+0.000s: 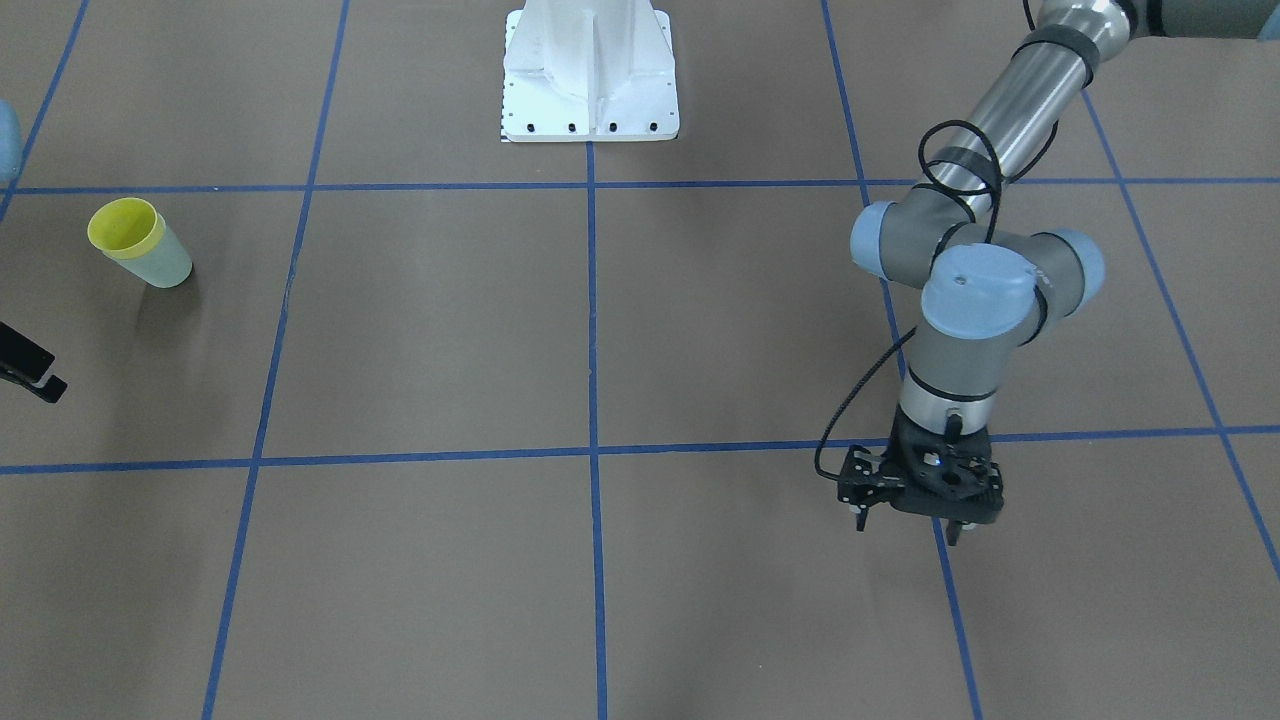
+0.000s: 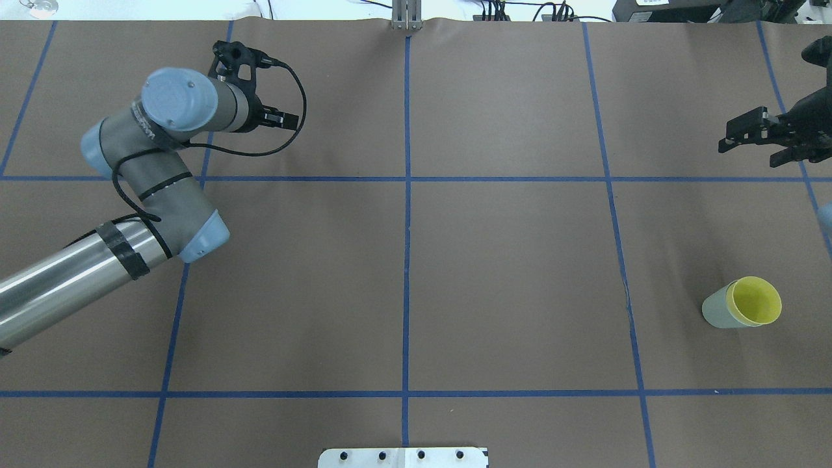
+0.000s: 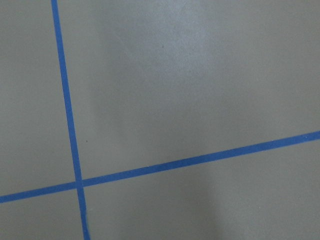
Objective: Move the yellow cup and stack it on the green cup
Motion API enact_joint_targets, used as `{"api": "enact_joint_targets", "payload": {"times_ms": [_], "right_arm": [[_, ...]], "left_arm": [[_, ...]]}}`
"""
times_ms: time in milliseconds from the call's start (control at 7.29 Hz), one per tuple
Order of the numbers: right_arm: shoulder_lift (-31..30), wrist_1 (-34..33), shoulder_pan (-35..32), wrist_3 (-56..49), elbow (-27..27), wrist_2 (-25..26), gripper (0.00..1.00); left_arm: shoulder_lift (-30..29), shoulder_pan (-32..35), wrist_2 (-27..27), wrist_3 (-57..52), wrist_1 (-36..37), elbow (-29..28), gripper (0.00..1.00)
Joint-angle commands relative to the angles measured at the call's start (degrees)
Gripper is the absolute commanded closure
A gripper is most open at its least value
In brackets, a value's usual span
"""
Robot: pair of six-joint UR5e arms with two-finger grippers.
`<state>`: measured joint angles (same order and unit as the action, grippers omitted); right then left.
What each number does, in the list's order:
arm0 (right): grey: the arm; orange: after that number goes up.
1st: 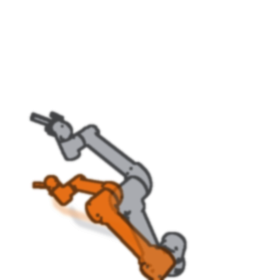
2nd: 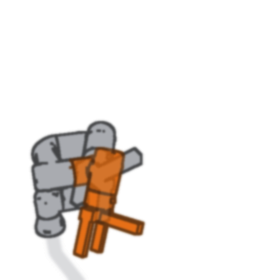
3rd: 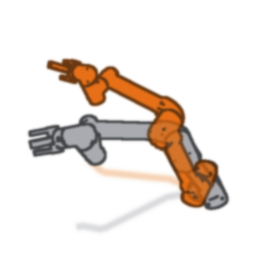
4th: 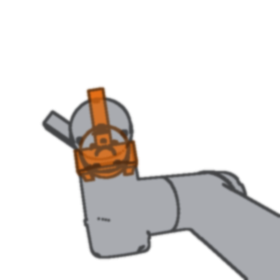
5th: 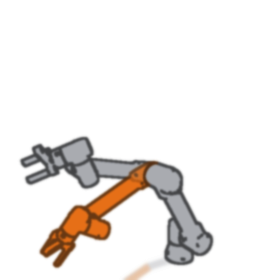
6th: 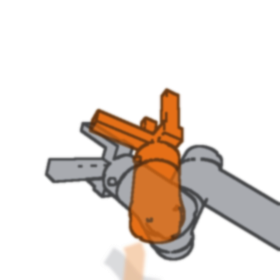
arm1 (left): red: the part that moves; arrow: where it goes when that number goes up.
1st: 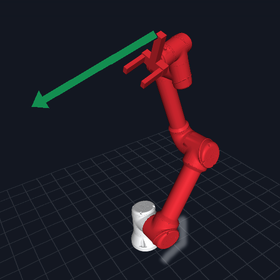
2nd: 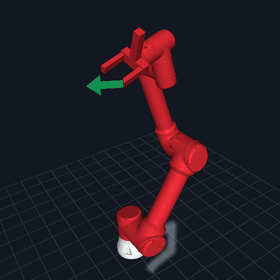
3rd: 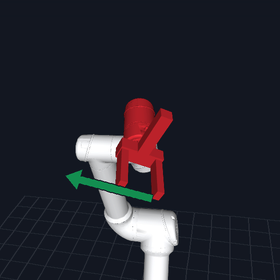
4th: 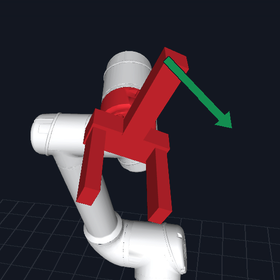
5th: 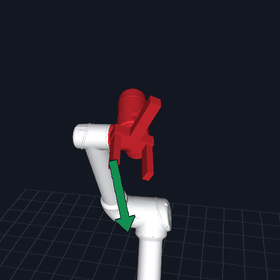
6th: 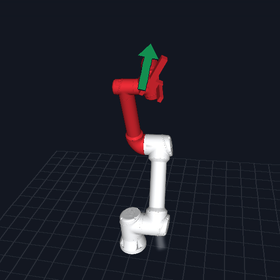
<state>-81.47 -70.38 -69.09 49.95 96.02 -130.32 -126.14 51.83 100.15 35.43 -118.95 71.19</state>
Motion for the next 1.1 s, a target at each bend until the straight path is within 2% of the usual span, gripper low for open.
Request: {"api": "enact_joint_targets", "payload": {"times_ms": [0,137,275,412,549,686,961], "right_arm": [[2.19,-0.11,-1.05,-2.99,-3.38,-0.28,0.0],[2.97,-3.41,-2.35,-7.97,-3.91,-0.46,0.0],[5.33,-10.58,-3.59,-12.72,-3.83,-0.55,0.0],[5.79,-14.48,-4.82,-17.9,-3.91,-0.55,0.0],[5.7,-16.09,-5.52,-19.09,-4.0,-0.98,0.0],[5.62,-16.19,-6.75,-20.05,-5.22,-1.68,0.0],[5.88,-16.36,-9.21,-26.36,-9.52,-3.53,0.0]], "left_arm": [[0.54,10.86,11.14,-15.94,14.28,-0.08,0.01],[0.11,16.84,19.73,-23.57,22.45,-0.09,0.01],[0.72,21.77,26.69,-31.91,25.84,-0.26,0.01],[2.98,26.17,33.12,-35.04,28.57,0.0,0.01],[6.23,30.48,37.01,-38.9,29.73,0.09,0.01],[9.22,33.22,37.48,-48.51,29.74,0.26,0.0],[11.61,36.66,36.79,-53.34,29.92,-0.08,0.0]]}}
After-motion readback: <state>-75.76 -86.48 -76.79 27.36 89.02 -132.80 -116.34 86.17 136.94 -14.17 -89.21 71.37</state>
